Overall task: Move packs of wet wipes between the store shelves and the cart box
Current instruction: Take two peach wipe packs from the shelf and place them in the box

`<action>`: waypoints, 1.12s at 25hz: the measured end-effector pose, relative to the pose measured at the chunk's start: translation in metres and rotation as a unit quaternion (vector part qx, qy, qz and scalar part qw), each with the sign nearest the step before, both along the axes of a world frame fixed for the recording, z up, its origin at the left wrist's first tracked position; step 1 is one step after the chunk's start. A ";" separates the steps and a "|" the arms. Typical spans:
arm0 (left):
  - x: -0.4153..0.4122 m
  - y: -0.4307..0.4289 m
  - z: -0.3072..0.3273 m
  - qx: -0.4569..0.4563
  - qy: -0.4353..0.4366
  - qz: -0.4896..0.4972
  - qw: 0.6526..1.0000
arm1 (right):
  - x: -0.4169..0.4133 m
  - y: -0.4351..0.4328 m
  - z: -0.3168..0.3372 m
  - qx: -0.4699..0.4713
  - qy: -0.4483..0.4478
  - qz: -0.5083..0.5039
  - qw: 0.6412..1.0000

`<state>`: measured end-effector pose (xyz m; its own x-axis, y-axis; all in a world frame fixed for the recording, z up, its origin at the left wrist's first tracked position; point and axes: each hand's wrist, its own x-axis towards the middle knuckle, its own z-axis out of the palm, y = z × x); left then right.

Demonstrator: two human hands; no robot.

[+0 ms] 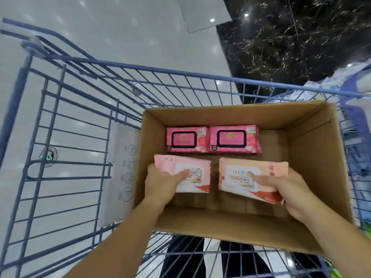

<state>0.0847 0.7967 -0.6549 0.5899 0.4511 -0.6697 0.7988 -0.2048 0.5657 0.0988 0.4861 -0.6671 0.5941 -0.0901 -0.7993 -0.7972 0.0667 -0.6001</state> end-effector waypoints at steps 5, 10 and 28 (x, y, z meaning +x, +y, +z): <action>0.010 0.000 -0.057 -0.075 0.019 0.029 0.997 | 0.018 0.015 -0.048 0.022 0.024 0.022 0.999; 0.011 0.003 -0.080 -0.123 0.002 0.132 0.984 | 0.015 0.022 -0.089 0.013 0.043 -0.013 0.999; 0.004 -0.039 -0.086 -0.295 0.057 0.434 0.850 | 0.002 0.047 -0.104 -0.191 0.006 0.056 0.980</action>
<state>0.0892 0.7574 -0.7407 0.1235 0.2495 -0.9605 0.5608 0.7810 0.2750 0.1012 0.5328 -0.7714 0.6080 -0.3197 -0.7267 -0.7939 -0.2495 -0.5545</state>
